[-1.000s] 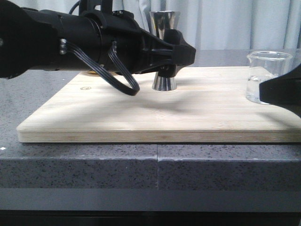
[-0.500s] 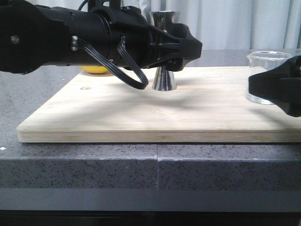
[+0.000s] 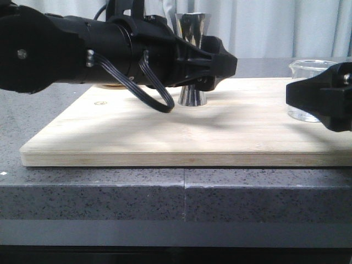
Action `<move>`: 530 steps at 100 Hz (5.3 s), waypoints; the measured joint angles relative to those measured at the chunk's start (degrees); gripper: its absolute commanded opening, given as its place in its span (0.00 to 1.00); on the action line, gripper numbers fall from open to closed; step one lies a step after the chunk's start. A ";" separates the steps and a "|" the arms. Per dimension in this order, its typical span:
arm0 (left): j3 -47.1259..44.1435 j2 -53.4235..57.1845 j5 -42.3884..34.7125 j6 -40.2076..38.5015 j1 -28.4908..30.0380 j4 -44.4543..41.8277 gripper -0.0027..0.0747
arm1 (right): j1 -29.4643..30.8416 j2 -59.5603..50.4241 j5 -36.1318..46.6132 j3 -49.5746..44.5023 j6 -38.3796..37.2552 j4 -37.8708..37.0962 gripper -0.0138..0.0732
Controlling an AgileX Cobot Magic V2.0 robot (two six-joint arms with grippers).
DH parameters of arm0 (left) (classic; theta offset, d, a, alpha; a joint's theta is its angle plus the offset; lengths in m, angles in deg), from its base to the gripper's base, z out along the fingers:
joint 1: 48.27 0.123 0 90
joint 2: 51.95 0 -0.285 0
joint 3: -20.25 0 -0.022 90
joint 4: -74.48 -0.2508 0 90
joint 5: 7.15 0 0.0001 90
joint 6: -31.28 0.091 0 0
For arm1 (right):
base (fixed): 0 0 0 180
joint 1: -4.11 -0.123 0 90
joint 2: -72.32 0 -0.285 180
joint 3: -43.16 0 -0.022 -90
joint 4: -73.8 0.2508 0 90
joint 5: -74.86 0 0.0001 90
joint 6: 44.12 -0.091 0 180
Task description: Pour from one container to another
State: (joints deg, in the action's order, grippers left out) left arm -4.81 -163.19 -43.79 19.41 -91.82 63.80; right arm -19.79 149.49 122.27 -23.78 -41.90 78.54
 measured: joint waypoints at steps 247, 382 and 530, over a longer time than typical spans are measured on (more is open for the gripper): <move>0.00 -1.04 -3.76 -1.88 0.00 -5.04 0.01 | 0.00 11.37 14.89 0.45 0.00 -0.22 0.76; 0.00 -1.04 -4.08 -2.60 0.00 -7.78 0.01 | 0.00 15.90 18.62 0.59 0.03 0.58 0.50; 0.00 4.78 -0.24 -14.38 0.00 -23.06 0.01 | 0.00 -1.60 -9.59 20.87 15.05 -1.18 0.50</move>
State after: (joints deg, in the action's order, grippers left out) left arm -4.81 -158.40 -44.03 5.03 -91.82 40.74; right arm -19.79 147.89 112.68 -2.91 -26.85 77.35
